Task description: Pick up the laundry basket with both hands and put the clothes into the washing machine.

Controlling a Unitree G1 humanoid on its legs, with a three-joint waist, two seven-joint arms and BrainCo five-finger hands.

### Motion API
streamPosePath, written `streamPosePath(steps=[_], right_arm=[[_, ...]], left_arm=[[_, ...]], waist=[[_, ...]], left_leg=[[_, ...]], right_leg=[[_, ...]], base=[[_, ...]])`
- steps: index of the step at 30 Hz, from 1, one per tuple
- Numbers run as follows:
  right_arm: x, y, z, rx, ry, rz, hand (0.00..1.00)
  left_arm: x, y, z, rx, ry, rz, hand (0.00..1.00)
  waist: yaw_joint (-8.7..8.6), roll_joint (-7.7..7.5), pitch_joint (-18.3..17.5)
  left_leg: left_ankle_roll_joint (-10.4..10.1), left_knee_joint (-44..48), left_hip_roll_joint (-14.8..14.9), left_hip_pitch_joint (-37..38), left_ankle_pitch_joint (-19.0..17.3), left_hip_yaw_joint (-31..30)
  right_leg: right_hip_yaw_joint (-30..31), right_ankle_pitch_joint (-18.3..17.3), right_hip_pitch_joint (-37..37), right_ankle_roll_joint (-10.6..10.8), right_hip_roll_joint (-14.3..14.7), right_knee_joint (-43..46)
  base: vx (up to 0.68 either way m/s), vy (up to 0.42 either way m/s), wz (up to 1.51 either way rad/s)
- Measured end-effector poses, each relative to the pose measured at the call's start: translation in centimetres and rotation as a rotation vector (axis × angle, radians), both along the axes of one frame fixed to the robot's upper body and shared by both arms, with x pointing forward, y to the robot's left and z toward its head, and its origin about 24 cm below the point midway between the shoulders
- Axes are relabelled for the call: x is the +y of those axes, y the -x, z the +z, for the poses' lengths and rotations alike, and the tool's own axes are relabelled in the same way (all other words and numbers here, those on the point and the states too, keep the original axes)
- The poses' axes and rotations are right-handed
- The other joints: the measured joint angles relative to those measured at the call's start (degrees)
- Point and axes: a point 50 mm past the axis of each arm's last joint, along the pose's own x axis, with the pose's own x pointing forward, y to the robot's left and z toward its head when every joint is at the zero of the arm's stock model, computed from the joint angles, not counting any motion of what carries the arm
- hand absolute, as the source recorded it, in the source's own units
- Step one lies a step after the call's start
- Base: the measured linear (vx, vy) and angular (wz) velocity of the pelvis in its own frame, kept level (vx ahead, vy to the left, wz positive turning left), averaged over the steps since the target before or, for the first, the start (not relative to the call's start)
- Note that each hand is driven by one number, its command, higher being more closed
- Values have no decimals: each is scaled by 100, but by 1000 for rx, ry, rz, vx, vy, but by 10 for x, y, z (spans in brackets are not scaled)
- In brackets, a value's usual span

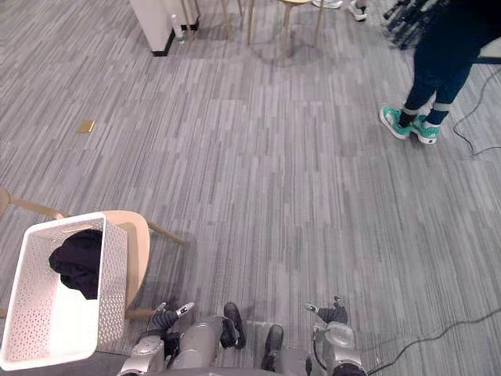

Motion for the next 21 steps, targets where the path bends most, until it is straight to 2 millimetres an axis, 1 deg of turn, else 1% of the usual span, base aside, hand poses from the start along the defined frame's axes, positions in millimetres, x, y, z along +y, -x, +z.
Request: streamPosePath(steps=[1,2,3,4,5,6,7,8,9,10,11,12,13,14,15,16,17,18,19,20,21], right_arm=[[0,1,0,2,1,1,0],[1,5,-2,15,-1,2,0],[3,8,-3,23,-7,-1,0],[3,4,-1,2,-6,0,0],[4,3,0,-8,-7,0,0],[6,-1,4,-40,-15,-8,0],[8,-6,7,-72,-19,-9,0],[11,-11,11,-104,-27,-14,0],[10,-15,16,-142,-34,-31,0],[8,-15,17,-157,-37,-47,0],[8,-11,16,-158,-47,-74,0],[1,-8,15,-145,-34,-97,0],[-2,-8,15,-143,-29,-106,0],[-3,-8,16,-147,-26,-121,0],[-4,-8,17,-152,-22,-127,0],[-4,-8,17,-154,-20,-128,0],[-6,-7,18,-159,-15,-133,0],[-7,-9,21,-177,-10,-143,0],[-8,-11,22,-184,-7,-145,0],[-10,-14,24,-198,2,-151,0],[-12,-16,25,-202,8,-153,0]], left_arm=[[1,0,0,1,-2,-2,0],[0,-1,0,0,-8,-24,0],[1,-1,1,2,-19,-42,0],[-2,-1,1,4,-12,-40,0],[-3,-2,1,1,-10,-36,0],[-3,-6,3,-16,-13,-17,0],[-4,-9,5,-32,-8,1,0],[-5,-14,8,-52,-6,6,0],[-10,-21,11,-72,0,11,0],[-16,-27,13,-87,13,10,0],[-21,-35,17,-117,29,13,0],[-34,-42,19,-137,61,5,0],[-36,-40,19,-132,65,-15,0],[-33,-39,19,-133,62,1,0],[-32,-40,20,-143,60,16,0],[-33,-40,20,-146,62,15,0],[-33,-40,20,-146,62,13,0],[-31,-36,18,-138,59,18,0],[-31,-34,17,-131,59,19,0],[-32,-31,16,-124,60,14,0],[-32,-25,13,-105,59,11,0]], waist=[[-17,-51,13],[-163,-270,16],[-222,-284,49],[-281,-281,58],[-267,-246,71],[-253,-212,93],[-259,-210,94],[-253,-176,112],[-275,-169,117],[-280,-153,121],[-270,-195,109],[-272,29,213],[-203,97,190],[-35,176,134],[20,215,108],[10,211,110],[31,195,115],[36,113,80],[37,96,32],[26,68,-36],[35,73,-104]], left_leg=[[14,-87,-87,154,-70,-82],[142,-134,-363,442,-184,-490],[210,-111,-496,577,-269,-823],[211,-113,-530,780,-301,-1300],[210,-118,-534,831,-301,-1460],[210,-95,-537,907,-301,-1817],[209,-54,-553,925,-301,-2144],[198,16,-575,893,-307,-2489],[106,228,-603,780,-361,-2955],[-8,438,-638,659,-427,-3236],[-296,802,-747,463,-597,-3528],[-725,1154,-690,398,-925,-3794],[-736,1168,-549,286,-934,-3837],[-932,1064,-430,241,-803,-3827],[-1022,852,-286,215,-543,-3756],[-1025,769,-248,215,-447,-3702],[-1103,613,-73,203,-342,-3330],[-1134,446,182,109,-317,-2282],[-1075,401,290,75,-287,-1800],[-852,249,493,53,-166,-877],[-612,30,667,93,54,16]], right_leg=[[23,39,-256,5,-185,782],[64,440,-789,38,-636,2455],[192,282,-1067,-33,-788,3092],[264,-52,-1217,-167,-855,3187],[265,-131,-1281,-182,-831,3078],[360,-226,-1363,-279,-794,2648],[567,-322,-1426,-299,-722,2190],[939,-360,-1524,-322,-558,1734],[1533,-342,-1588,-291,-312,1132],[1994,-290,-1577,-206,-163,701],[2516,-105,-1423,-34,-120,22],[2186,122,-1230,-80,-164,-59],[1929,57,-1172,-146,-146,-4],[1621,-6,-1108,-213,-160,49],[1088,-48,-843,-281,-242,-105],[860,-70,-682,-318,-290,-215],[406,-81,-376,-337,-374,-435],[-40,-102,-124,-391,-482,-674],[-211,-109,-61,-402,-544,-750],[-479,-111,42,-404,-623,-871],[-728,-109,127,-400,-680,-967]], base=[[431,150,119],[376,55,156],[618,-15,227],[519,-46,183],[590,-81,188],[357,-85,156],[416,-155,188],[393,-232,206],[380,-263,211],[369,-330,250],[364,-383,270],[340,-388,246],[287,-352,188],[221,-323,160],[253,-395,165],[218,-387,207],[161,-305,215],[93,-178,200],[63,-86,170],[59,-29,137],[95,54,164]])
